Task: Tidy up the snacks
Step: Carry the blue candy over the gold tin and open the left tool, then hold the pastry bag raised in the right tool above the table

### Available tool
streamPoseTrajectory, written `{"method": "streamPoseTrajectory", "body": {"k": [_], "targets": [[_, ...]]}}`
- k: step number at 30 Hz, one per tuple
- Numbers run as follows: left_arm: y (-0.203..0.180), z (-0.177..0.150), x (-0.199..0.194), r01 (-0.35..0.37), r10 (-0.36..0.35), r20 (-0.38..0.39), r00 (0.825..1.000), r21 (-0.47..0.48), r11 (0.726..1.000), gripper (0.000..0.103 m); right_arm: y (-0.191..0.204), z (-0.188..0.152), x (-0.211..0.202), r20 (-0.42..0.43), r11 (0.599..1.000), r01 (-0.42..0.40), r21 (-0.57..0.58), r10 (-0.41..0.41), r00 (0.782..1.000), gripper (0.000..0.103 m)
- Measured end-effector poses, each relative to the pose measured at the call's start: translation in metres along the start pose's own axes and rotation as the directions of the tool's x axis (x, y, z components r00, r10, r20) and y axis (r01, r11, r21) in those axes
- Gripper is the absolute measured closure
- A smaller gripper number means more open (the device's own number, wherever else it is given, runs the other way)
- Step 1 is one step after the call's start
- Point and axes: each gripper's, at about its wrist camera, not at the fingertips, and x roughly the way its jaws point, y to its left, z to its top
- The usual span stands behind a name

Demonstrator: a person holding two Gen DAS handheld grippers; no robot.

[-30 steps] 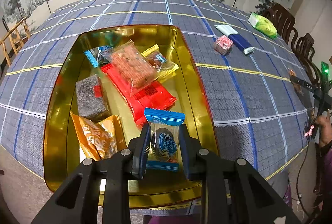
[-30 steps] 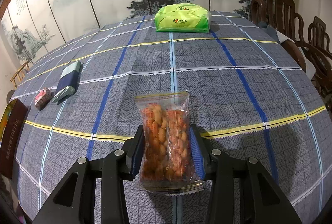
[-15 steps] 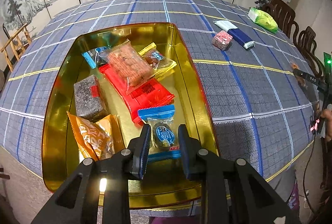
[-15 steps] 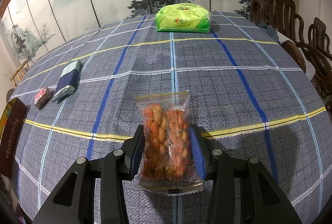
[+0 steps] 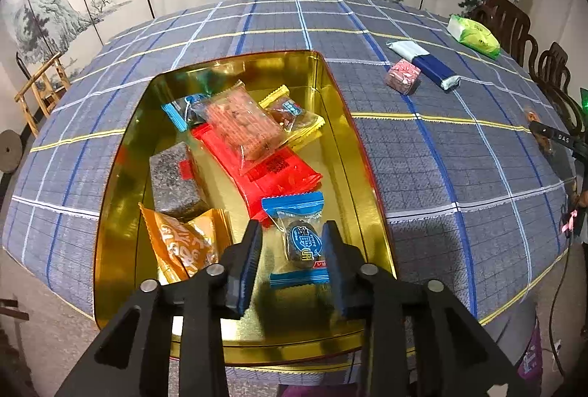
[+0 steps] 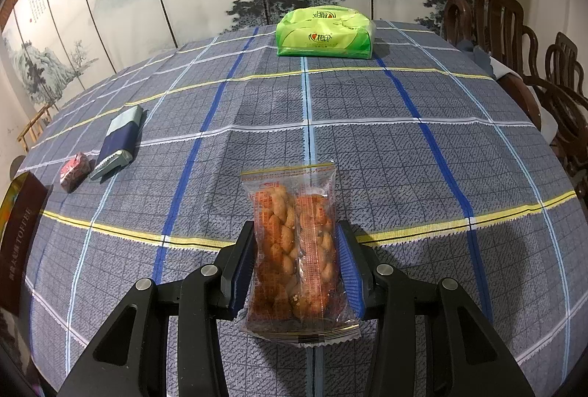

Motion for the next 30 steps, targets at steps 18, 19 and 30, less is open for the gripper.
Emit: {"method": "streamPoseTrajectory", "body": {"k": [18,19,30], "targets": [[0.006,0.002,-0.017,-0.079,0.077,0.076,0.994,0.017,0.997,0.044,-0.006,-0.003,-0.004,-0.013,0.996,0.064,-0.065,-0.065,0.998,0.059],[0.007,0.002,-0.017,-0.085,0.083,0.076,0.994,0.016,0.996,0.043,-0.005,-0.002,-0.003,-0.014,0.995,0.068,-0.068,-0.069,0.998,0.059],[0.014,0.0,-0.021,-0.119,0.117,0.099,0.988,0.014,0.993,0.034,-0.005,0.0,-0.007,-0.058,0.992,0.092,-0.083,-0.097,0.994,0.058]]}}
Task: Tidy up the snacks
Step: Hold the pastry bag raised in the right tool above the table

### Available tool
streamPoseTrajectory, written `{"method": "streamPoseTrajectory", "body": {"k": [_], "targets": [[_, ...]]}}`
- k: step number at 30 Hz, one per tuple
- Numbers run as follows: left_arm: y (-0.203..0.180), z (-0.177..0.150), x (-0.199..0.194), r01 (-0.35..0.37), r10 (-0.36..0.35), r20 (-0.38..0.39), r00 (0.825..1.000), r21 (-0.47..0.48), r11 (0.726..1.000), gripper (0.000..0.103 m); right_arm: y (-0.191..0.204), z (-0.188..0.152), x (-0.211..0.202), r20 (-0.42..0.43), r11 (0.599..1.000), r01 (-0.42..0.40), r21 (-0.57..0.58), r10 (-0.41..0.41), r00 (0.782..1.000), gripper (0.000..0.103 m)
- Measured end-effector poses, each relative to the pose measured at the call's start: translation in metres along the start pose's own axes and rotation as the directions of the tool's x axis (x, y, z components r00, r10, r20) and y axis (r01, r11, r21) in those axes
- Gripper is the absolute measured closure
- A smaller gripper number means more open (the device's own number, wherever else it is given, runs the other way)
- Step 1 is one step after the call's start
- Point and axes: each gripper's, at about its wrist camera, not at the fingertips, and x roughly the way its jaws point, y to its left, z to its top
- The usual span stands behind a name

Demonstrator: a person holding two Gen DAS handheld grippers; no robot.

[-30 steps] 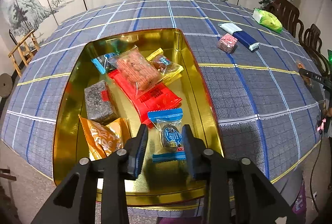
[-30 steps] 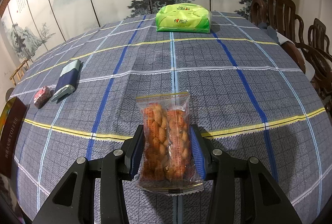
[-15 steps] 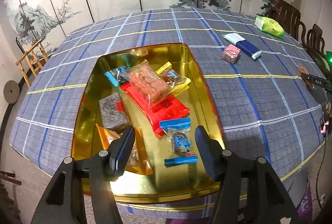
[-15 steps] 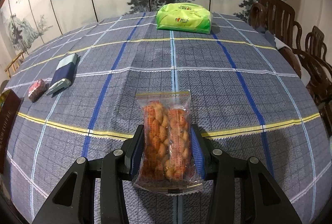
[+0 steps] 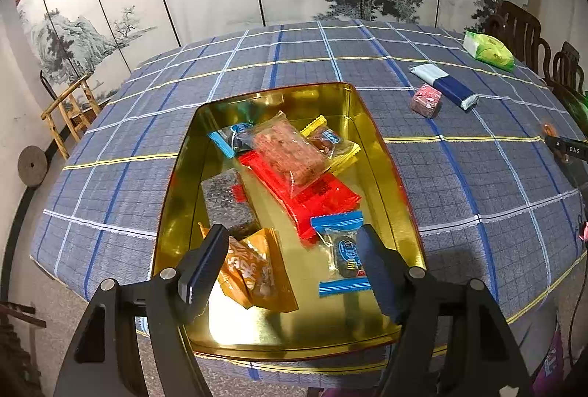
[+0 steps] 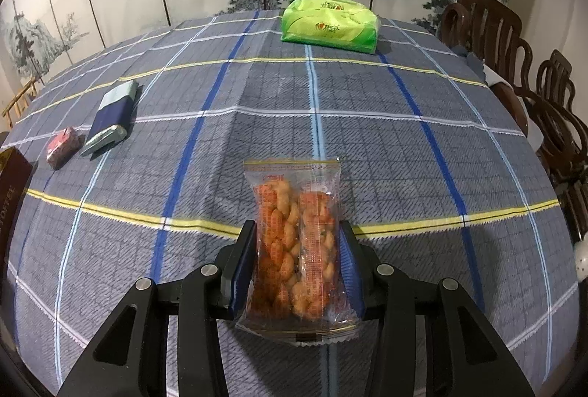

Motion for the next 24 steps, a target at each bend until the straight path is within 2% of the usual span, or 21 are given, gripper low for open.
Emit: {"method": "streamPoseTrajectory", "body": {"k": [5,12,24], "targets": [[0.005,-0.001,0.0,-0.014,0.014,0.004,1.0,-0.004,1.0,0.03,0.006,-0.001,-0.002,-0.015,1.0,-0.01,-0.021,0.009,1.0,0.058],[0.014,-0.003,0.0,-0.025,0.025,0.001,1.0,-0.02,0.999,0.027,0.064,-0.014,-0.011,-0.023,0.997,-0.041,-0.06,0.04,0.999,0.058],[0.027,-0.007,0.003,-0.043,0.042,-0.003,0.999,-0.042,0.998,0.027,0.135,-0.03,-0.021,-0.036,0.983,-0.146,-0.108,0.143,0.989,0.059]]}}
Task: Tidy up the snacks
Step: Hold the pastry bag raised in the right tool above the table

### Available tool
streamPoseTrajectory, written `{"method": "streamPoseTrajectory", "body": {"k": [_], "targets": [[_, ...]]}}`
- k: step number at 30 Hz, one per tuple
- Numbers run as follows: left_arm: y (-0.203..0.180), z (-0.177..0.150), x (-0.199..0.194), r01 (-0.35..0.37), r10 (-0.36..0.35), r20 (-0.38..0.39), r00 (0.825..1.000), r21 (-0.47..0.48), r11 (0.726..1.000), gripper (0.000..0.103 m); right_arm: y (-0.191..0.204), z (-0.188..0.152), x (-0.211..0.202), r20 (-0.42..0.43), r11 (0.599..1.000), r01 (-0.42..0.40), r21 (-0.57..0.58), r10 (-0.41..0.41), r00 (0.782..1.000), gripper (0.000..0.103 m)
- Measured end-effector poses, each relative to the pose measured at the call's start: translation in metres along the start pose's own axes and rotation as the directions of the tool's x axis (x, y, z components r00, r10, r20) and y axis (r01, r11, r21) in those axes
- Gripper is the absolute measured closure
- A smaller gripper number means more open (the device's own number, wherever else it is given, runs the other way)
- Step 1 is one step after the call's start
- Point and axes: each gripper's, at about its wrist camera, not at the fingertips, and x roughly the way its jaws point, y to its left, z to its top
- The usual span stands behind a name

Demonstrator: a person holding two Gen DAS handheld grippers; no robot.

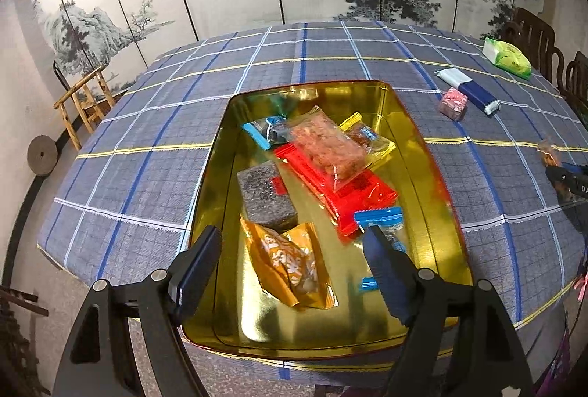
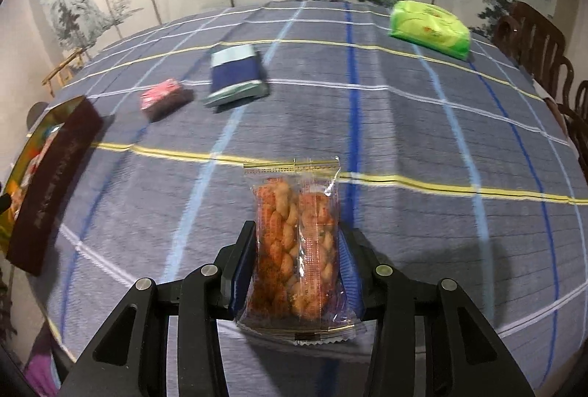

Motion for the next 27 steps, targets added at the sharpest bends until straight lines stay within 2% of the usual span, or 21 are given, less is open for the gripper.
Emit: {"method": "streamPoseTrajectory", "body": {"k": [10,20,23,27], "targets": [[0.026,-0.005,0.0,-0.014,0.013,-0.008,1.0,-0.061,0.998,0.027,0.043,0.002,-0.005,-0.006,0.997,-0.076,-0.025,0.076,0.997,0.059],[0.043,-0.008,-0.001,-0.015,0.013,-0.019,1.0,-0.106,0.994,0.026,0.092,0.018,-0.025,0.031,0.985,-0.147,-0.09,0.15,0.988,0.059],[0.045,-0.008,-0.002,-0.006,0.004,-0.017,1.0,-0.112,0.994,0.026,0.106,0.023,-0.029,0.041,0.982,-0.144,-0.121,0.15,0.988,0.059],[0.047,-0.007,-0.003,0.002,-0.003,-0.012,1.0,-0.115,0.993,0.025,0.106,0.023,-0.031,0.048,0.985,-0.1,-0.143,0.108,0.993,0.059]]}}
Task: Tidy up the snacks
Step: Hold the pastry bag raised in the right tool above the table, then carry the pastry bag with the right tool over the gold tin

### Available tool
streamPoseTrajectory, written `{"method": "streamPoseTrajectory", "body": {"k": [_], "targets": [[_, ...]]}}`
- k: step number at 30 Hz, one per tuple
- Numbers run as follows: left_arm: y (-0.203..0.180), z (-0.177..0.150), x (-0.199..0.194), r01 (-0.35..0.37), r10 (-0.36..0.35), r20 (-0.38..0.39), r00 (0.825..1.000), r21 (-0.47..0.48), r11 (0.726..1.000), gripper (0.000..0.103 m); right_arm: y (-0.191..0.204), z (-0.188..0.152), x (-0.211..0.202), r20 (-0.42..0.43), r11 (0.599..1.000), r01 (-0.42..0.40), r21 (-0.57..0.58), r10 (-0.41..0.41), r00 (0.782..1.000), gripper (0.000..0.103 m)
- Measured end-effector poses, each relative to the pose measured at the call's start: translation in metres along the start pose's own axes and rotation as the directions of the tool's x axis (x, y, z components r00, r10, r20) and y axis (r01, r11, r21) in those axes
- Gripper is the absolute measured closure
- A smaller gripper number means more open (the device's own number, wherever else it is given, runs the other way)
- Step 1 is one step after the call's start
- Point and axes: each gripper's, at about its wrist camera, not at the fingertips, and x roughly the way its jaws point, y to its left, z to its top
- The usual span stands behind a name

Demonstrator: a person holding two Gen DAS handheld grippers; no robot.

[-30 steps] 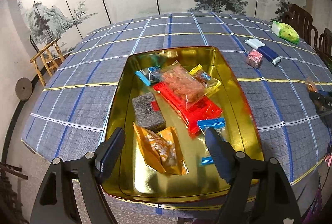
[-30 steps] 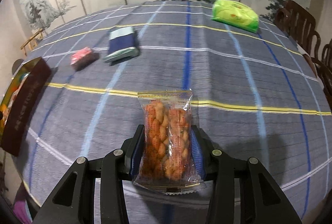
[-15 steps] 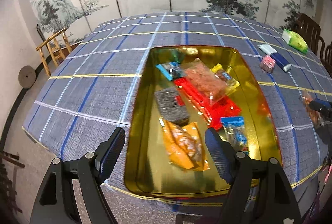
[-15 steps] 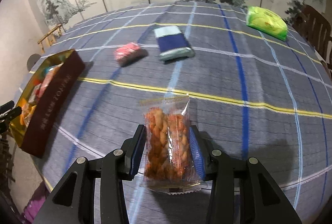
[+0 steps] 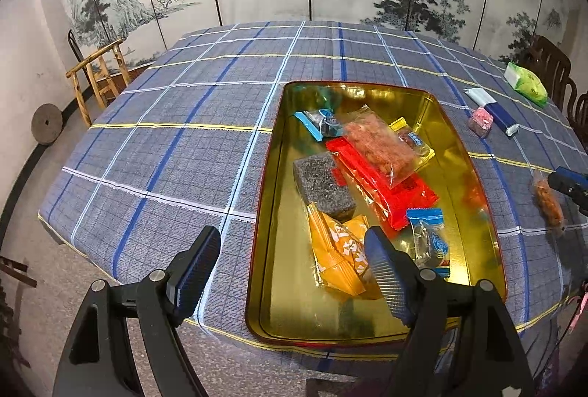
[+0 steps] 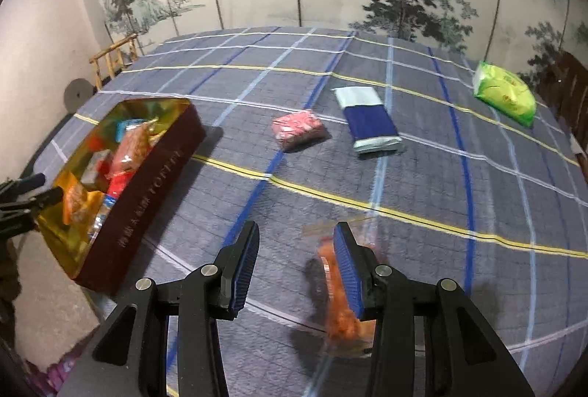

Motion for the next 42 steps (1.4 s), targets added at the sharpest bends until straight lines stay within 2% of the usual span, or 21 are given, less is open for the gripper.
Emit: {"method": "streamPoseTrajectory", "body": {"k": [5,13,16,21,25,32,34,37,42], "targets": [[0.0,-0.001,0.002,0.016,-0.016,-0.007,1.0,-0.002,1.0,0.024,-0.016,-0.012,0.0,-0.017,0.999,0.037,0.021,-0.036,0.999,0.059],[-0.006,-0.003,0.006,0.03,-0.03,-0.022,0.999,0.018,0.999,0.024,-0.021,-0.019,0.022,-0.073,0.996,0.085,-0.038,-0.088,0.993,0.06],[-0.008,-0.003,0.006,0.035,-0.035,-0.02,0.999,0.02,0.999,0.024,-0.025,-0.02,0.032,-0.103,0.99,0.117,-0.082,-0.126,0.987,0.07],[-0.007,-0.002,0.006,0.037,-0.037,-0.019,0.999,0.017,0.999,0.024,-0.04,-0.019,0.024,-0.096,0.995,0.098,-0.021,-0.1,0.99,0.077],[-0.004,0.0,0.001,0.032,-0.032,-0.005,0.999,0.014,0.999,0.024,-0.03,-0.013,0.015,-0.069,0.999,0.045,0.008,-0.044,0.997,0.079],[0.008,0.003,-0.003,0.025,-0.025,-0.001,1.0,-0.011,1.0,0.024,0.022,0.017,0.003,-0.004,0.996,-0.091,-0.016,0.091,0.996,0.079],[0.011,0.003,-0.003,0.024,-0.024,-0.004,1.0,-0.017,1.0,0.024,0.035,0.027,0.004,0.001,0.988,-0.152,-0.003,0.152,0.988,0.079],[0.013,0.003,-0.004,0.016,-0.016,-0.003,1.0,-0.015,1.0,0.024,0.057,0.042,0.007,0.005,0.966,-0.259,0.028,0.259,0.966,0.079],[0.018,0.003,-0.006,0.018,-0.018,-0.003,1.0,-0.022,1.0,0.024,0.096,0.061,0.023,-0.011,0.932,-0.36,0.041,0.361,0.932,0.079]]}}
